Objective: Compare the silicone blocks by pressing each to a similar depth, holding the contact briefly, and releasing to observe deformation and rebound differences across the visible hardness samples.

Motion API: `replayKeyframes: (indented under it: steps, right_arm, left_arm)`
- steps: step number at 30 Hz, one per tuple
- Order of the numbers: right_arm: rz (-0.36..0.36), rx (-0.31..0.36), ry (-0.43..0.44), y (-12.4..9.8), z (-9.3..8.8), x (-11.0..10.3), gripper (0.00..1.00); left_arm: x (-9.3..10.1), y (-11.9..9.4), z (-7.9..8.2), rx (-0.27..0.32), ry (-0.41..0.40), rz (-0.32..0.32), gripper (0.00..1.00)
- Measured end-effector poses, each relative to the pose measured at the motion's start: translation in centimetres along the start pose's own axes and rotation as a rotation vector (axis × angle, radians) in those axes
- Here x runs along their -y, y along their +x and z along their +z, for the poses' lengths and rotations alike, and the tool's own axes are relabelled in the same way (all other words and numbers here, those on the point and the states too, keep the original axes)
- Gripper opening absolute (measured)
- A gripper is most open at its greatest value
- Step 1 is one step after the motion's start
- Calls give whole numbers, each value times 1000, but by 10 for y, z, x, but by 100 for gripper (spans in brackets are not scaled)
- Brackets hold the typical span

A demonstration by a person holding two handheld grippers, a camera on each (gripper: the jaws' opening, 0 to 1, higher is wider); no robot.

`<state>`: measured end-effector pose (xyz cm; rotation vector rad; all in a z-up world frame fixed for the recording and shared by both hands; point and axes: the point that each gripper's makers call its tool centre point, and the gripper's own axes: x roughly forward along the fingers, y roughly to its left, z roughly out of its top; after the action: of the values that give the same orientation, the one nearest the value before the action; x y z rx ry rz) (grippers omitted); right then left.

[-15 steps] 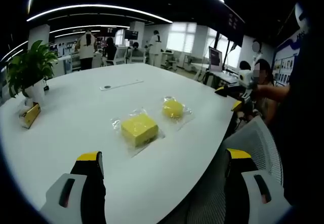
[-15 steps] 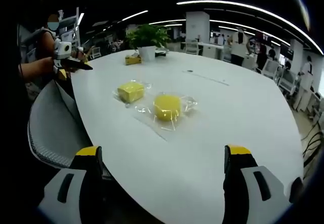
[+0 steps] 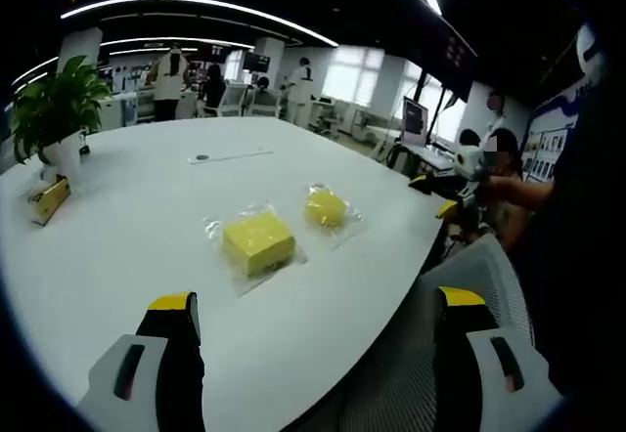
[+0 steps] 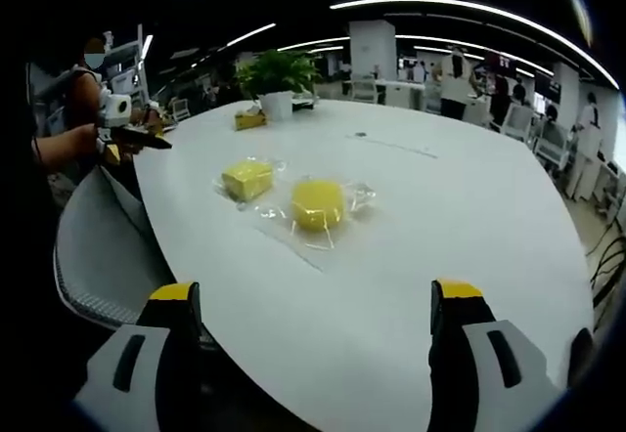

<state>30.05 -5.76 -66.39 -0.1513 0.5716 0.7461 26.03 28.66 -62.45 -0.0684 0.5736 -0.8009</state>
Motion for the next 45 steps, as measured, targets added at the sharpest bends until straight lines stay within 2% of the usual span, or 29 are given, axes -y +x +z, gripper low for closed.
replayKeyframes:
  steps: [6, 10, 16, 20, 29, 40, 44, 45]
  right_arm:
    - [3, 2, -8, -1, 1, -1, 90]
    - [10, -15, -11, 1, -4, -2, 89]
    - [18, -9, -16, 2, 0, -3, 89]
    - [18, -5, -19, 2, 4, -3, 88]
    - [28, -26, -24, 4, -1, -8, 87]
    - [19, -30, -13, 3, -3, -6, 86]
    - [23, -27, -11, 4, -3, -7, 86]
    - [24, -30, -11, 4, -3, -8, 85]
  left_arm:
    - [5, 2, -7, -31, -16, -9, 99]
    - [5, 2, -6, -26, -18, -5, 99]
    - [0, 0, -5, -33, -25, 9, 99]
    - [-7, 1, -10, -63, -63, 33, 99]
    - [-10, 5, -2, -73, -69, 25, 99]
    - [-8, 5, -14, -128, -81, 9, 99]
    - [-16, 5, -19, -143, -90, 23, 99]
    - [-19, 6, -18, -146, -121, 19, 98]
